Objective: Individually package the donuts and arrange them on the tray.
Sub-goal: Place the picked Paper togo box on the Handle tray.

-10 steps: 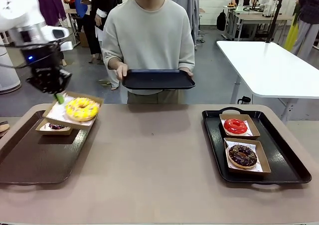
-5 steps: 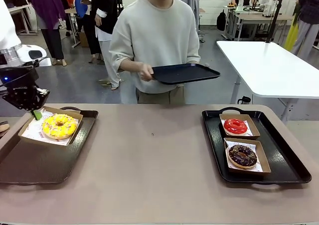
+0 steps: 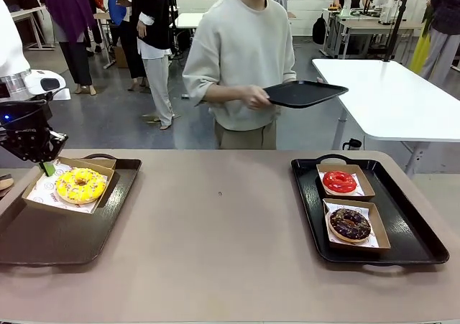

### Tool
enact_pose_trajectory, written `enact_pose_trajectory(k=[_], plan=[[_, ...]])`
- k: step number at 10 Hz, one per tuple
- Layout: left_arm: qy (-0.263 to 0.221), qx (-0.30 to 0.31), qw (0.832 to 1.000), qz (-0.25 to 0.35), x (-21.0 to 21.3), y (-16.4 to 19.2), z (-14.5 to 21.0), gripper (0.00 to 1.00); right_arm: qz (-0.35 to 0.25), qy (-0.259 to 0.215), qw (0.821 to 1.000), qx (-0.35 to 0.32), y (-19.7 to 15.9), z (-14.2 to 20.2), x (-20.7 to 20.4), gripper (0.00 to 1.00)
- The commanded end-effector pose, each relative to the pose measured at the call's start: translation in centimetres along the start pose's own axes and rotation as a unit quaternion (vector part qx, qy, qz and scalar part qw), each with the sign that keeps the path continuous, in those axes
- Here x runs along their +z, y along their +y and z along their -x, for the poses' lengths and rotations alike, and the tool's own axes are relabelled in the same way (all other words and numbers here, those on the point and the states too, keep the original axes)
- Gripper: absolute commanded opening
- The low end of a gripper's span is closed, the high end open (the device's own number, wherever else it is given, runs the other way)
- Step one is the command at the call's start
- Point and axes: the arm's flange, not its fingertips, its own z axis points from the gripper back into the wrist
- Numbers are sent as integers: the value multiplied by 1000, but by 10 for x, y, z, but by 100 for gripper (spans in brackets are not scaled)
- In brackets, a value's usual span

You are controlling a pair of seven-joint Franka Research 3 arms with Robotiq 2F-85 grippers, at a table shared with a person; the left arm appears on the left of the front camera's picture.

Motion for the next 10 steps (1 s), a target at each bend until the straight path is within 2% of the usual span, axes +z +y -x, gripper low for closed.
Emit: enact_pose_trajectory(k=[1,5,8,10], plan=[[-3,-3,1000,7,4,0,1,1,-3,2,1000,-1,0,1,1,100],[-1,0,1000,0,1,0,0,1,-3,2,1000,-1,0,1,1,100],[9,7,1000,16,-22,42,2,1,-3,2,1000,-1,0,1,1,100],[9,1,1000,20,-35,52,3,1,-3,2,1000,-1,0,1,1,100]])
